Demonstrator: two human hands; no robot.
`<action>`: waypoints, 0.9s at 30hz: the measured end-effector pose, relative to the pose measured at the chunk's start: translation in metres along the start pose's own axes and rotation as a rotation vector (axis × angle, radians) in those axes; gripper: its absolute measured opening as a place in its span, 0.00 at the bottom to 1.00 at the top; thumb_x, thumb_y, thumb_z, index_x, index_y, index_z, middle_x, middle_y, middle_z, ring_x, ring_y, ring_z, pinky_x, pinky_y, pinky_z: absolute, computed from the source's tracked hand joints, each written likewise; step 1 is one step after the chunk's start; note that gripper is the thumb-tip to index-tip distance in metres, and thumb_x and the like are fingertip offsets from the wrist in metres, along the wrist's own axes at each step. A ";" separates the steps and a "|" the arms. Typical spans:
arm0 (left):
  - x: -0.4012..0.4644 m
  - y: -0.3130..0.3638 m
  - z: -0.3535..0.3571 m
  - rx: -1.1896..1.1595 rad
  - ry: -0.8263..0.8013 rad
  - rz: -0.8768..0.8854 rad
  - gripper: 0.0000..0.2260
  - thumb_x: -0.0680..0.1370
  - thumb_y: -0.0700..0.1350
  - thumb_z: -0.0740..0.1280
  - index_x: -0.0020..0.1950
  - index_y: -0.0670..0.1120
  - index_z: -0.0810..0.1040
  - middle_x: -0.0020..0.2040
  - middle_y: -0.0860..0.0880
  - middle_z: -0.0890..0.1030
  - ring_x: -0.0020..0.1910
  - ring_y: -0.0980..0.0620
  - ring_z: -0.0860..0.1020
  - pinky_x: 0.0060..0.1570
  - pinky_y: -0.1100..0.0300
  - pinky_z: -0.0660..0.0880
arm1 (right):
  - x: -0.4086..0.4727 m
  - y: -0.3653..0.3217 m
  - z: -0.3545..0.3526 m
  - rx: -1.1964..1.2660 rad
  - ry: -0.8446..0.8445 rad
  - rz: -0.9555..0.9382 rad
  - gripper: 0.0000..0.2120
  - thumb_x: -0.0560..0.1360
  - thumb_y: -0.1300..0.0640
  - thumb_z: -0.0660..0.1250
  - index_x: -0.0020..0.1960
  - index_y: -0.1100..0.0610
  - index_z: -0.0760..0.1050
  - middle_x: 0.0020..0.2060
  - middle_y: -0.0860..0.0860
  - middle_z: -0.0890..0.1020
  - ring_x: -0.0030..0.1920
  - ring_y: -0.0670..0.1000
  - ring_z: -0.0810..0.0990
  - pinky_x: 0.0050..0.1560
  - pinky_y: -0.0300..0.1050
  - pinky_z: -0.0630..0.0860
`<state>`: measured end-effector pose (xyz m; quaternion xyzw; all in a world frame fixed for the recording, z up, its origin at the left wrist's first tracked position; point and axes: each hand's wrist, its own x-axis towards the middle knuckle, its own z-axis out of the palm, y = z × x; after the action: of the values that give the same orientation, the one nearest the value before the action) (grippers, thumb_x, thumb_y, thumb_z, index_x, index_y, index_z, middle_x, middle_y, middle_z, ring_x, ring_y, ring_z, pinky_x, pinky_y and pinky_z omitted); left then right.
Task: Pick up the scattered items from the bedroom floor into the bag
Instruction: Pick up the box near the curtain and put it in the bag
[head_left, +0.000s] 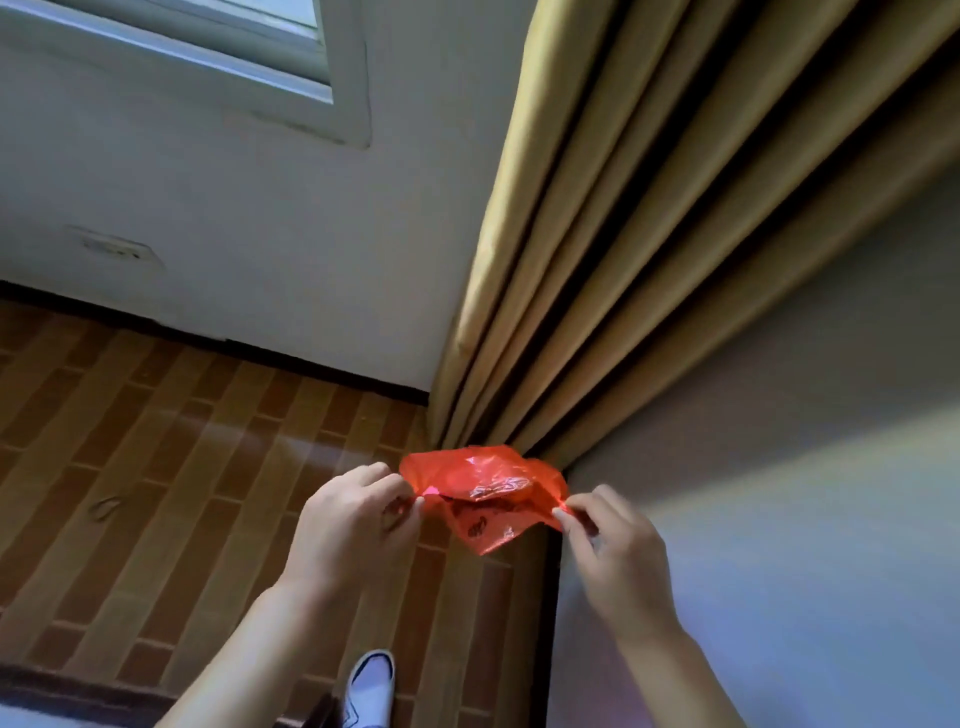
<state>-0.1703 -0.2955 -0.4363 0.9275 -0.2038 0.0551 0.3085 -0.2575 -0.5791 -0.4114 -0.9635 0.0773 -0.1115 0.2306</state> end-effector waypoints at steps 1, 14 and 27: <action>0.004 -0.009 0.016 0.006 0.002 0.001 0.11 0.77 0.55 0.71 0.40 0.49 0.80 0.37 0.54 0.76 0.35 0.49 0.76 0.33 0.55 0.74 | 0.005 0.013 0.017 0.014 -0.002 0.002 0.04 0.77 0.57 0.76 0.46 0.53 0.81 0.39 0.44 0.77 0.39 0.49 0.77 0.39 0.47 0.75; -0.063 -0.136 0.231 -0.109 -0.095 -0.201 0.10 0.82 0.53 0.67 0.44 0.54 0.70 0.37 0.58 0.74 0.34 0.58 0.74 0.32 0.61 0.71 | -0.047 0.144 0.233 0.143 -0.130 0.167 0.03 0.79 0.53 0.73 0.47 0.48 0.81 0.40 0.41 0.78 0.41 0.43 0.79 0.40 0.34 0.73; -0.093 -0.238 0.367 -0.102 -0.133 -0.248 0.10 0.80 0.57 0.69 0.43 0.55 0.74 0.28 0.56 0.74 0.28 0.58 0.75 0.25 0.65 0.64 | -0.080 0.228 0.375 0.232 -0.212 0.289 0.11 0.75 0.49 0.77 0.38 0.48 0.78 0.28 0.49 0.75 0.30 0.48 0.75 0.31 0.39 0.69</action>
<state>-0.1656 -0.3094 -0.8835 0.9302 -0.1103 -0.0553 0.3456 -0.2625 -0.6045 -0.8567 -0.9157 0.1767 0.0167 0.3605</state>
